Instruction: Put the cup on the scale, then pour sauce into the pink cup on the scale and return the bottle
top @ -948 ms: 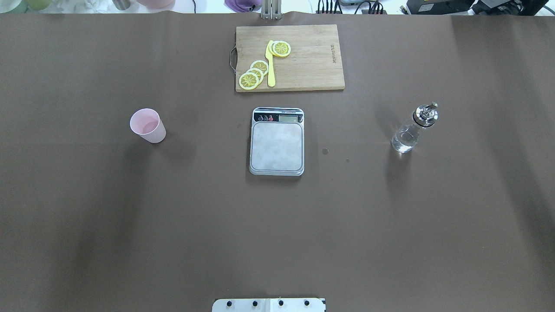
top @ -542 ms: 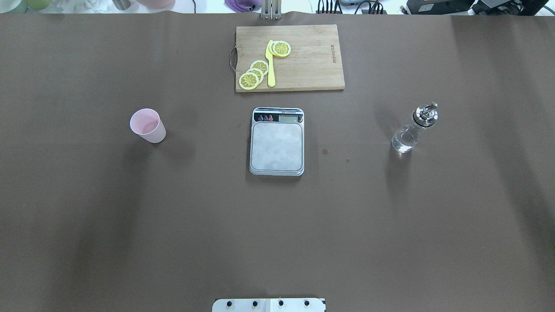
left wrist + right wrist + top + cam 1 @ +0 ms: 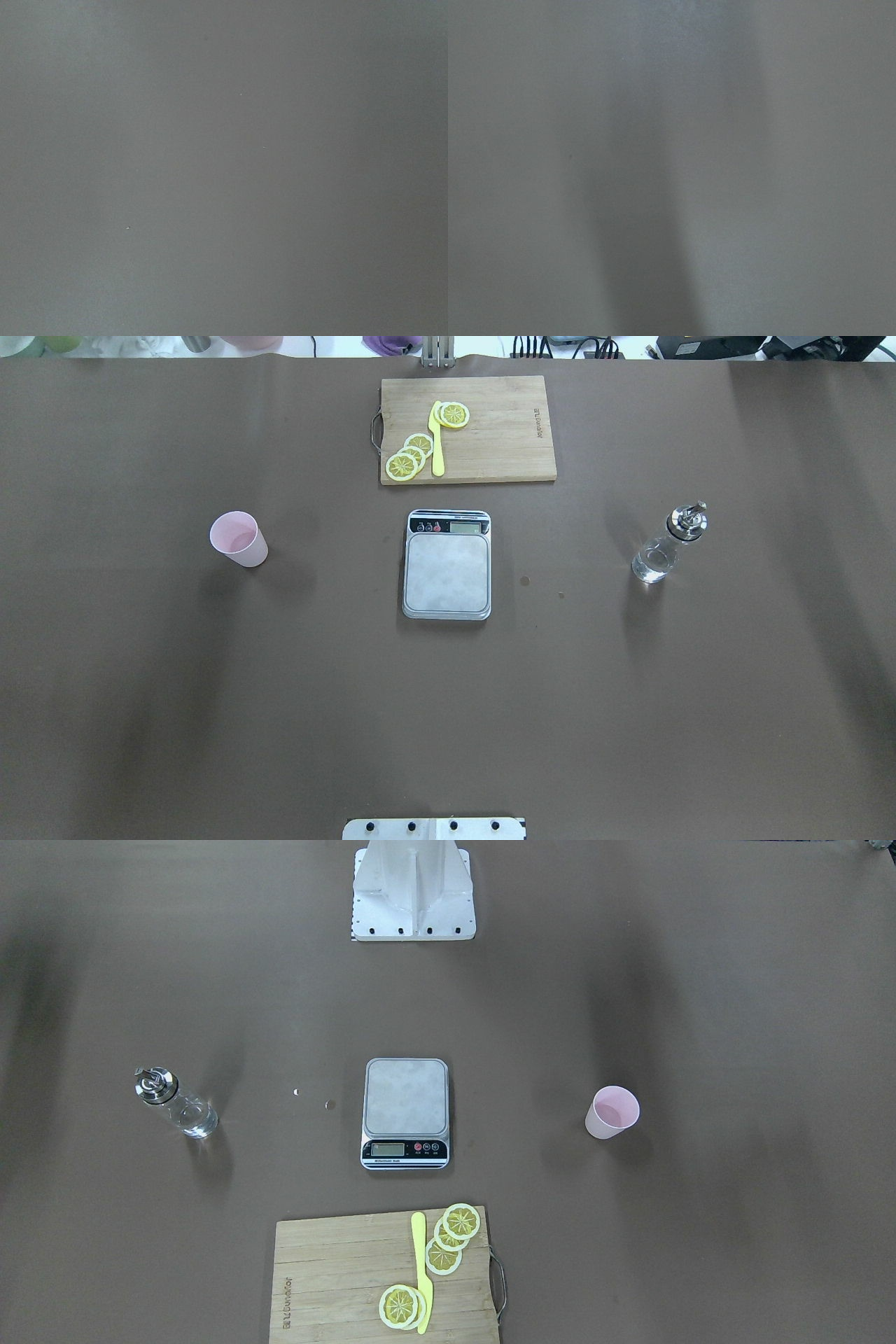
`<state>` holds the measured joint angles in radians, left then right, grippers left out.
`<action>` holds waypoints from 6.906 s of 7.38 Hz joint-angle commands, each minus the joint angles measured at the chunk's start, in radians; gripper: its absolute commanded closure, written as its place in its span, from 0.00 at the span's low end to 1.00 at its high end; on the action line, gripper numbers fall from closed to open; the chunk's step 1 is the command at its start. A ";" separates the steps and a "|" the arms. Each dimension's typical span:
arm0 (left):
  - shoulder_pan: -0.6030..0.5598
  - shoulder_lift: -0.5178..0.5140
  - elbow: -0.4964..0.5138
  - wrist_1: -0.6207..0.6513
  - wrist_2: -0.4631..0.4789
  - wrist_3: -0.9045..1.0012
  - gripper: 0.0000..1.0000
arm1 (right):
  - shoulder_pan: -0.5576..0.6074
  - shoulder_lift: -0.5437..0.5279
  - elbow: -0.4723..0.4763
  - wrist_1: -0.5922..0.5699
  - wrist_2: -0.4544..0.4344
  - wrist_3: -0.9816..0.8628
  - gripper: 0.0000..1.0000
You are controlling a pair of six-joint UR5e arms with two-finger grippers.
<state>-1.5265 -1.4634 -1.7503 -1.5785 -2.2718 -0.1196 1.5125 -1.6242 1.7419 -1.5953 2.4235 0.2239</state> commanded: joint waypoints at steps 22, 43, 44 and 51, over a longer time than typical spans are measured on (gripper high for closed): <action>0.200 -0.257 -0.158 0.023 -0.038 -0.494 0.02 | 0.000 0.003 0.008 0.002 0.029 0.006 0.00; 0.669 -0.505 0.141 -0.190 0.175 -1.037 0.51 | 0.000 0.004 0.011 0.002 0.026 0.008 0.00; 0.669 -0.506 0.158 -0.213 0.175 -1.039 0.62 | 0.000 0.004 0.010 0.002 0.026 0.008 0.00; 0.585 -0.530 -0.027 -0.036 0.086 -1.048 1.00 | 0.000 0.003 0.010 0.002 0.026 0.008 0.00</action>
<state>-0.9156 -1.9711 -1.7065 -1.7261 -2.1584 -1.1709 1.5125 -1.6202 1.7525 -1.5938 2.4497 0.2316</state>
